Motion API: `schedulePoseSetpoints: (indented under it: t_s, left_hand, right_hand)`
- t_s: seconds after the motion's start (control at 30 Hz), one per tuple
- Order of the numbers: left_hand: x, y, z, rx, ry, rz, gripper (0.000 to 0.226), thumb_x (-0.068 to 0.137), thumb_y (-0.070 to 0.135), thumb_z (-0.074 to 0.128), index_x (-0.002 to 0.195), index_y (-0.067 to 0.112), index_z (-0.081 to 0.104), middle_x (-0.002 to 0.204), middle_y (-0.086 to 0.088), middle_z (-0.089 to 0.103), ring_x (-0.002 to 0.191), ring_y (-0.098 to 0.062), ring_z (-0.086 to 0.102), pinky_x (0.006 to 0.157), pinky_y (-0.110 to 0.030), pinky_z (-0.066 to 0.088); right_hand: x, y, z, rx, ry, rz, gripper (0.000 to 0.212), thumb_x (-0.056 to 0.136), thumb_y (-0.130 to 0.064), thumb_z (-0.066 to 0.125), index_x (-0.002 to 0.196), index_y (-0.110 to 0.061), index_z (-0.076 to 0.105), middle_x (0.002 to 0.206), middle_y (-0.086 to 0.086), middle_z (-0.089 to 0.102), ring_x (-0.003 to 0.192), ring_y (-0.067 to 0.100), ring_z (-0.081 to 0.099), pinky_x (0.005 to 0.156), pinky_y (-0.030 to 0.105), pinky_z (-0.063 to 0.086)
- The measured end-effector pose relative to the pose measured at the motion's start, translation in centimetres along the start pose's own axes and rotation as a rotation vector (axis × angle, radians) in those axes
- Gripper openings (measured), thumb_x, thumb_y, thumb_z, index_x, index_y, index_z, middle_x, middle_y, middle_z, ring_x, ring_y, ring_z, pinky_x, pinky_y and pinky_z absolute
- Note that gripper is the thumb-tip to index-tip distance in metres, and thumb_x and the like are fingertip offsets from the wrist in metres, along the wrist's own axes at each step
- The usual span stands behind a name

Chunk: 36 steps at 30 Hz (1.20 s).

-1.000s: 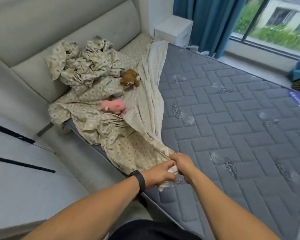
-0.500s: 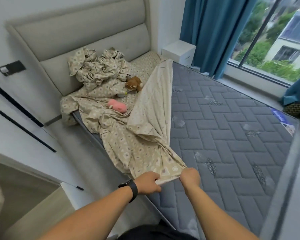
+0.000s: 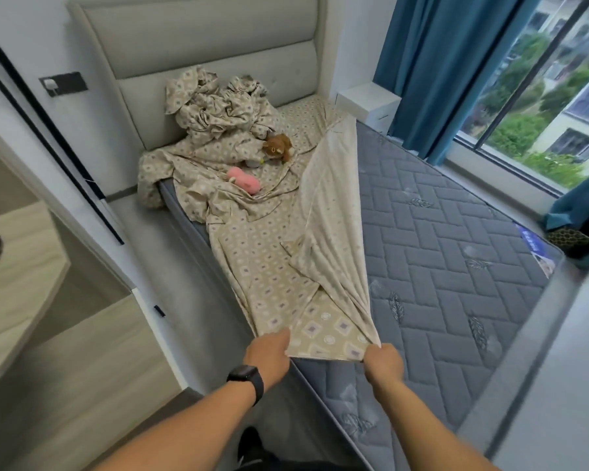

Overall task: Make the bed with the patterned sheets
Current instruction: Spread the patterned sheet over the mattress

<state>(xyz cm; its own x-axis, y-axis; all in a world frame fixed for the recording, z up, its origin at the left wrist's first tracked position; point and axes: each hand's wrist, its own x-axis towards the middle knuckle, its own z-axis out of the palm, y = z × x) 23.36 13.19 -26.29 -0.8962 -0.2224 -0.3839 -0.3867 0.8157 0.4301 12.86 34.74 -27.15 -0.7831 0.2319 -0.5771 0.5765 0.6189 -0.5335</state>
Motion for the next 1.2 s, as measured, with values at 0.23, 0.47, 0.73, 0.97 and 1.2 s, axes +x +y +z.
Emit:
schedulePoseSetpoints:
  t_s: [0.23, 0.47, 0.73, 0.97, 1.2]
  left_hand:
    - [-3.3, 5.6, 3.4, -0.164, -0.064, -0.09, 0.016, 0.098, 0.019, 0.043, 0.114, 0.015, 0.045, 0.104, -0.011, 0.059, 0.087, -0.028, 0.057, 0.067, -0.031, 0.042]
    - [-10.1, 11.2, 10.5, 0.16, -0.078, -0.037, 0.025, 0.099, 0.02, 0.041, 0.123, 0.018, 0.046, 0.109, -0.011, 0.065, 0.091, -0.034, 0.061, 0.066, -0.035, 0.04]
    - [-15.6, 10.0, 12.3, 0.141, -0.223, -0.189, 0.019, 0.094, 0.013, 0.044, 0.11, 0.019, 0.051, 0.117, -0.01, 0.061, 0.088, -0.027, 0.054, 0.072, -0.034, 0.042]
    - [-12.6, 15.7, 10.4, -0.61, -0.107, -0.333, 0.028, 0.099, 0.037, 0.049, 0.108, 0.014, 0.063, 0.108, -0.008, 0.066, 0.102, -0.028, 0.065, 0.082, -0.033, 0.052]
    - [-8.7, 21.5, 12.5, -0.947, -0.176, -0.438, 0.019, 0.095, 0.027, 0.062, 0.088, 0.01, 0.055, 0.063, -0.004, 0.047, 0.051, -0.017, 0.045, 0.056, -0.027, 0.041]
  right_hand:
    - [-0.6, 1.8, -6.2, 0.152, 0.028, -0.133, 0.021, 0.093, -0.009, 0.043, 0.102, -0.002, 0.06, 0.093, 0.013, 0.062, 0.072, 0.027, 0.056, 0.057, 0.031, 0.041]
    - [-0.3, 11.0, -11.5, 0.028, -0.023, -0.104, 0.029, 0.095, -0.012, 0.041, 0.109, 0.0, 0.063, 0.102, 0.014, 0.064, 0.088, 0.034, 0.06, 0.074, 0.04, 0.05]
    - [-5.7, 18.5, -12.3, 0.036, -0.445, -0.155, 0.02, 0.096, -0.012, 0.041, 0.082, -0.012, 0.055, 0.073, 0.005, 0.054, 0.058, 0.016, 0.044, 0.055, 0.031, 0.04]
    - [-7.6, 18.8, -12.7, -0.067, -0.524, -0.403, 0.025, 0.099, -0.028, 0.048, 0.091, -0.008, 0.061, 0.081, 0.005, 0.063, 0.07, 0.014, 0.049, 0.063, 0.031, 0.04]
    - [-8.9, 18.7, -14.5, -0.06, -0.549, -0.49, 0.017, 0.099, -0.022, 0.051, 0.095, -0.014, 0.064, 0.088, 0.004, 0.068, 0.074, 0.01, 0.054, 0.068, 0.029, 0.044]
